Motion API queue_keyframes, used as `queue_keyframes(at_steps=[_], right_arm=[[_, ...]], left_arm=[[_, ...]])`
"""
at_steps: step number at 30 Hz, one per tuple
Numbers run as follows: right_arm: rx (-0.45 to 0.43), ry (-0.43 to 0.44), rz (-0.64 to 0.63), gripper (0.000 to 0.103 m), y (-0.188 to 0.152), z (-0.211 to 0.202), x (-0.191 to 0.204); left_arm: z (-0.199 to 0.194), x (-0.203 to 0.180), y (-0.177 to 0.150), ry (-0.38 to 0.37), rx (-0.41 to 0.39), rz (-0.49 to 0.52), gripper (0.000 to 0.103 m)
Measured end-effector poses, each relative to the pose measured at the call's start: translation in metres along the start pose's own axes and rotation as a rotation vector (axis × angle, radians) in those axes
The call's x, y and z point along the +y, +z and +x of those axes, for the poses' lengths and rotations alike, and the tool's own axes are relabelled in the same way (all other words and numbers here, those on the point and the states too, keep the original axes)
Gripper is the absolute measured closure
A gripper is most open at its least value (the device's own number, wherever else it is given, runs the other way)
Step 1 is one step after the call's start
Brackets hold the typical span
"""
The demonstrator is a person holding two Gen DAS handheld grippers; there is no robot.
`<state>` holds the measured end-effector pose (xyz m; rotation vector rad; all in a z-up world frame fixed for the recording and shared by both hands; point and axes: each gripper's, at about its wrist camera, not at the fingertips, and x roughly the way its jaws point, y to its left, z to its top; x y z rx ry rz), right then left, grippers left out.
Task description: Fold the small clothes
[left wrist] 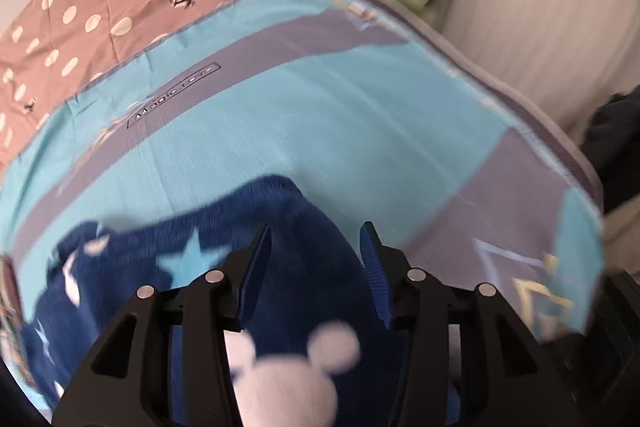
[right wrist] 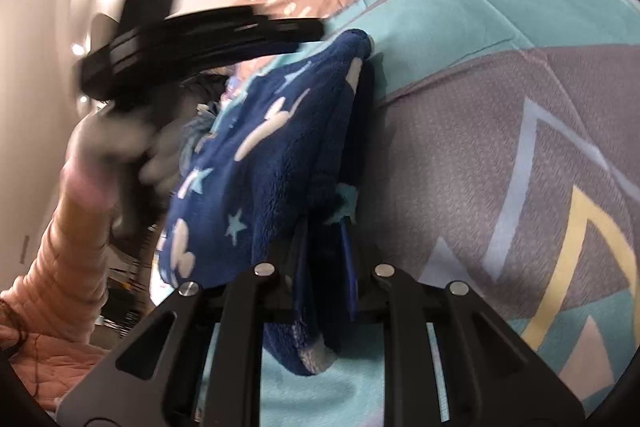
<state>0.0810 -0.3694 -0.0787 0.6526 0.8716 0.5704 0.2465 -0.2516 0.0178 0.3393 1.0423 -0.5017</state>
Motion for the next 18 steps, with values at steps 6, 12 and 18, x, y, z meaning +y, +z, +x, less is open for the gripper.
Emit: queue_keyframes(at_steps=[6,12,18], right_arm=[[0.006,0.149,-0.099,0.085,-0.004,0.005,0.021],[0.043,0.126,-0.056,0.078,-0.002,0.015,0.006],[0.074,0.147,0.038,0.080,-0.002,0.018,-0.015]], left_arm=[[0.038,-0.007,0.008,0.134,0.141,0.047,0.056],[0.015,0.010,0.008,0.239,0.031,0.043,0.092],[0.009,0.012,0.022,0.284,-0.032,0.036,0.092]])
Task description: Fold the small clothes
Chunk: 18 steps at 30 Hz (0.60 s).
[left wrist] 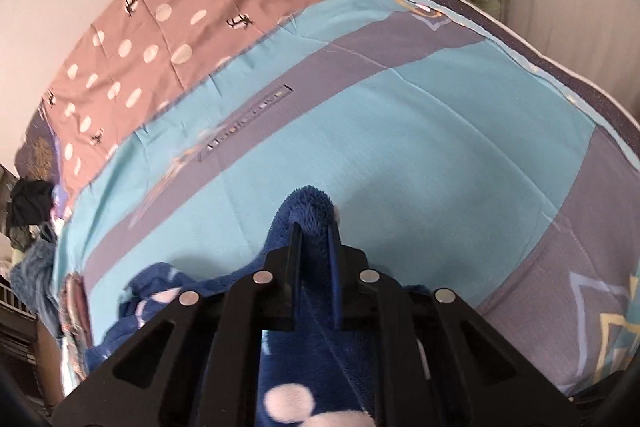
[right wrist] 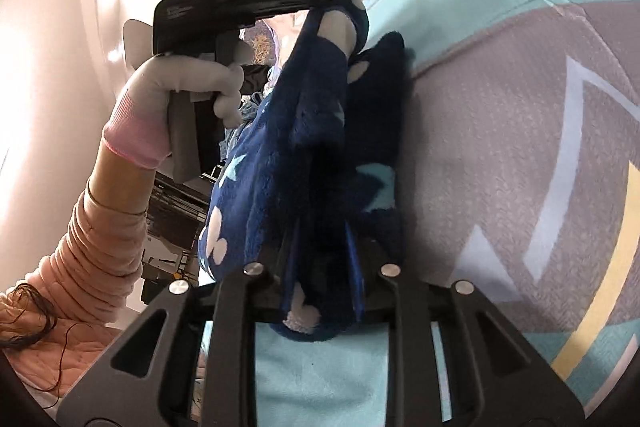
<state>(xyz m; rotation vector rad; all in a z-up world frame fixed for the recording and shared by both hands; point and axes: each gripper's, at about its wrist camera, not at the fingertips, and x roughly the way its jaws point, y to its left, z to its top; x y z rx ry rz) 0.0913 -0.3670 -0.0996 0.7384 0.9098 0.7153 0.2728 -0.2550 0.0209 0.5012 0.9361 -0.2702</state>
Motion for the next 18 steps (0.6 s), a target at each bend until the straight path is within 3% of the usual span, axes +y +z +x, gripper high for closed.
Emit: queue_keyframes(at_steps=[7,12,15,18], right_arm=[[0.006,-0.024,-0.038,0.080,-0.008,-0.010,0.005],[0.042,0.025,-0.072,0.078,-0.022,-0.019,0.005],[0.047,0.039,-0.071,0.077,-0.024,-0.033,0.001],[0.012,0.050,-0.097,0.042,-0.024,-0.055,0.003]], left_arm=[[0.035,-0.019,0.002,-0.003,0.063,0.012,0.091],[0.054,-0.023,0.001,0.055,0.042,0.018,0.091],[0.061,-0.014,0.000,0.023,0.062,-0.031,0.091],[0.048,0.000,0.000,-0.038,0.027,-0.076,0.090]])
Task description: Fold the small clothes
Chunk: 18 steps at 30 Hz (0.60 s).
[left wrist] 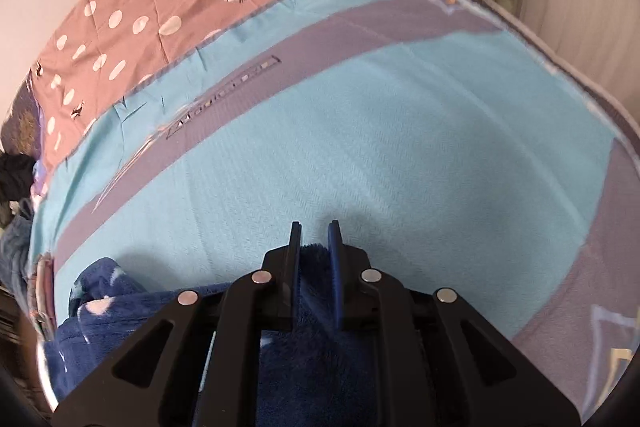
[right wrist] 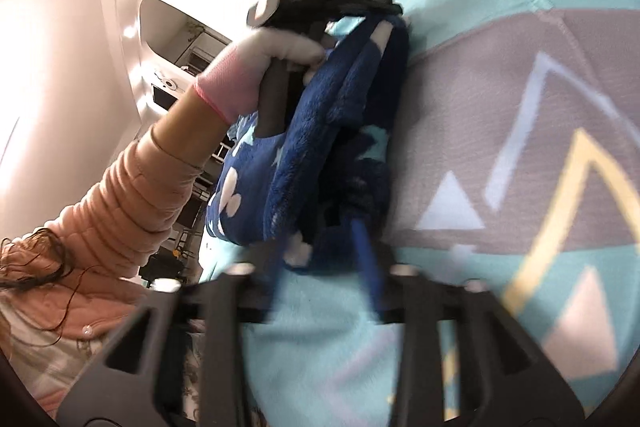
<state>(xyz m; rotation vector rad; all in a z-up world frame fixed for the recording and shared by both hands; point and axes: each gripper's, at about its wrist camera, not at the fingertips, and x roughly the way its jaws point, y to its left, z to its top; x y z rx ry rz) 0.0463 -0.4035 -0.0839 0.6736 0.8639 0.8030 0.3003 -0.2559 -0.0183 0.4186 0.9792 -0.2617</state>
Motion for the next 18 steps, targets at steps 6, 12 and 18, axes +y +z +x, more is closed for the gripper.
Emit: queue_keyframes(at_steps=[6,12,18], right_arm=[[0.007,-0.053,-0.085,0.040,0.003,-0.002,0.020],[0.123,-0.178,-0.130,0.076,0.006,0.043,0.030],[0.110,-0.103,0.197,0.095,0.003,0.017,-0.027]], left_arm=[[-0.065,0.006,-0.015,-0.114,-0.108,0.034,0.073],[-0.091,0.001,-0.073,-0.290,-0.080,0.145,0.069],[-0.056,-0.025,-0.111,-0.239,-0.107,0.269,0.063]])
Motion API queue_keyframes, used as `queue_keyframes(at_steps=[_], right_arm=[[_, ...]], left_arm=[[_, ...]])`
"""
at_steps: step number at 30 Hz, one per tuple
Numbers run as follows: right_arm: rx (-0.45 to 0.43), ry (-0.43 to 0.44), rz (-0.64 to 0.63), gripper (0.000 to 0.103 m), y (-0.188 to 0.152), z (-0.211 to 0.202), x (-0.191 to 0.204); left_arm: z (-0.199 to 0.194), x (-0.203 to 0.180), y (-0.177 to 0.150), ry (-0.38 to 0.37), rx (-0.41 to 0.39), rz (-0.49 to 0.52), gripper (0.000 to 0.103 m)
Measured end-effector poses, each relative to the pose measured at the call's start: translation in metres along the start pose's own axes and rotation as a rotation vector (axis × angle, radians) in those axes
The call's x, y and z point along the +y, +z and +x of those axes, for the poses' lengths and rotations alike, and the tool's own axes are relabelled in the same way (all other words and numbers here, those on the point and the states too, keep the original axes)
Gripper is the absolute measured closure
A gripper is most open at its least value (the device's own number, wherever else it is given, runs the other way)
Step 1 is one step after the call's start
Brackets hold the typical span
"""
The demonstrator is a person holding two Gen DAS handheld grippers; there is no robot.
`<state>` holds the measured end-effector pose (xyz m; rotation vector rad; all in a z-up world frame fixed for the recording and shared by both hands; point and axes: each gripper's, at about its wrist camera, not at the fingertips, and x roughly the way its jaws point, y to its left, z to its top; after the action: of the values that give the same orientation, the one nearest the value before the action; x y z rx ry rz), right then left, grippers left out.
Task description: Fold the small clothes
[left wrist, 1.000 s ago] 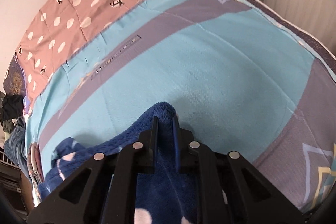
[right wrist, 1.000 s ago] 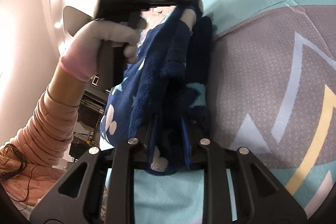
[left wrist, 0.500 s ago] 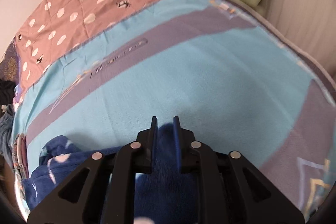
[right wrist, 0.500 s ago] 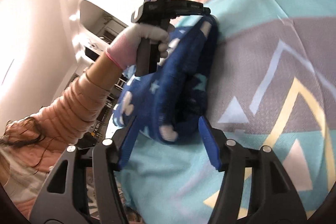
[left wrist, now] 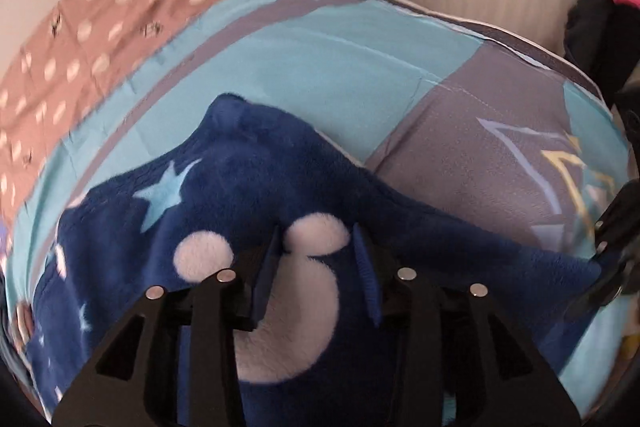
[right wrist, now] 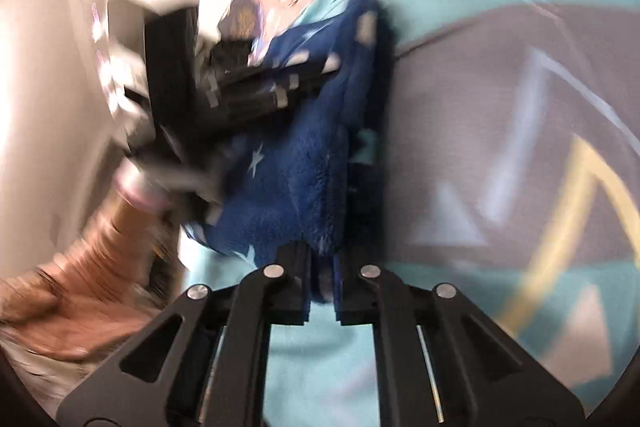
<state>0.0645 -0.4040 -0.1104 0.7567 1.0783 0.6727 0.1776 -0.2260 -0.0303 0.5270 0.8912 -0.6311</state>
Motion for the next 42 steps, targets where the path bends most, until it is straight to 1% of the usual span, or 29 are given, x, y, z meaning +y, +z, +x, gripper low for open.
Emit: queue_keyframes(at_steps=[1,3,5,6,7,10,11,13,14,15,16,17,18,19,21,22,23,24,25,26,27,29,30,31,33,34,35,38,42], right_arm=[[0.014,0.003,0.016,0.095,-0.005,0.005,-0.006],[-0.017,0.001,0.007,0.095,-0.010,0.000,-0.004],[-0.041,-0.028,-0.026,0.083,-0.013,-0.012,0.008],[-0.066,-0.052,-0.045,0.067,-0.014,-0.020,0.013],[-0.105,-0.080,-0.072,0.061,-0.016,-0.029,0.021],[-0.194,-0.078,-0.116,0.062,-0.015,-0.044,0.042],[-0.228,-0.060,-0.133,0.067,-0.014,-0.046,0.049],[-0.257,-0.007,-0.156,0.071,-0.013,-0.041,0.060],[-0.246,0.002,-0.161,0.071,-0.013,-0.032,0.064],[-0.218,-0.021,-0.166,0.071,-0.012,-0.021,0.066],[-0.160,-0.129,-0.177,0.072,-0.012,-0.001,0.067],[-0.121,-0.240,-0.181,0.078,-0.012,0.015,0.067],[-0.096,-0.323,-0.184,0.088,-0.013,0.028,0.065],[-0.117,-0.349,-0.190,0.091,-0.015,0.031,0.066],[-0.123,-0.368,-0.204,0.089,-0.013,0.026,0.075],[-0.132,-0.378,-0.216,0.086,-0.012,0.023,0.081],[-0.150,-0.395,-0.234,0.080,-0.011,0.018,0.091],[-0.166,-0.417,-0.254,0.076,-0.010,0.015,0.100],[-0.181,-0.447,-0.288,0.069,-0.008,0.014,0.112],[-0.185,-0.458,-0.315,0.065,-0.011,0.016,0.121],[-0.187,-0.465,-0.342,0.064,-0.010,0.022,0.132],[-0.182,-0.466,-0.390,0.056,-0.008,0.033,0.150],[-0.173,-0.461,-0.425,0.053,-0.012,0.049,0.164],[-0.164,-0.457,-0.446,0.049,-0.013,0.057,0.173],[-0.131,-0.452,-0.485,0.045,-0.012,0.080,0.190],[-0.112,-0.450,-0.501,0.043,-0.014,0.094,0.199],[-0.094,-0.449,-0.515,0.043,-0.016,0.104,0.207],[-0.038,-0.455,-0.576,0.040,-0.013,0.147,0.240],[-0.012,-0.480,-0.646,0.040,-0.006,0.187,0.273]], left_arm=[[0.002,-0.004,0.001,0.015,-0.006,0.001,0.063],[0.001,-0.013,0.000,0.062,-0.019,0.042,0.062],[-0.002,-0.014,-0.001,0.082,-0.033,0.054,0.062],[-0.005,-0.011,-0.002,0.078,-0.041,0.039,0.062],[-0.012,-0.006,-0.003,0.076,-0.051,0.022,0.062],[-0.039,0.001,-0.011,0.051,-0.110,-0.036,0.062],[-0.050,0.003,-0.016,0.039,-0.136,-0.057,0.062],[-0.068,0.007,-0.030,0.040,-0.176,-0.093,0.060],[-0.075,0.008,-0.038,0.056,-0.186,-0.106,0.056],[-0.080,0.013,-0.047,0.078,-0.188,-0.118,0.055],[-0.082,0.019,-0.061,0.120,-0.171,-0.134,0.054],[-0.081,0.026,-0.074,0.162,-0.141,-0.160,0.054],[-0.079,0.035,-0.088,0.196,-0.111,-0.203,0.054],[-0.082,0.050,-0.107,0.181,-0.103,-0.277,0.054],[-0.102,0.071,-0.142,0.133,-0.136,-0.417,0.053],[-0.112,0.077,-0.152,0.113,-0.160,-0.459,0.053],[-0.126,0.084,-0.167,0.106,-0.194,-0.515,0.053],[-0.137,0.089,-0.180,0.131,-0.215,-0.554,0.053],[-0.151,0.095,-0.196,0.163,-0.243,-0.590,0.053],[-0.163,0.101,-0.212,0.183,-0.270,-0.625,0.053],[-0.174,0.108,-0.228,0.197,-0.286,-0.658,0.053],[-0.188,0.117,-0.254,0.217,-0.308,-0.710,0.053],[-0.194,0.120,-0.267,0.221,-0.320,-0.732,0.053],[-0.199,0.126,-0.283,0.208,-0.331,-0.761,0.054],[-0.204,0.134,-0.309,0.160,-0.335,-0.823,0.063],[-0.204,0.137,-0.323,0.111,-0.346,-0.861,0.073],[-0.204,0.140,-0.334,0.076,-0.356,-0.890,0.080],[-0.200,0.150,-0.358,-0.010,-0.398,-0.948,0.081],[-0.194,0.153,-0.372,-0.058,-0.408,-0.942,0.081]])
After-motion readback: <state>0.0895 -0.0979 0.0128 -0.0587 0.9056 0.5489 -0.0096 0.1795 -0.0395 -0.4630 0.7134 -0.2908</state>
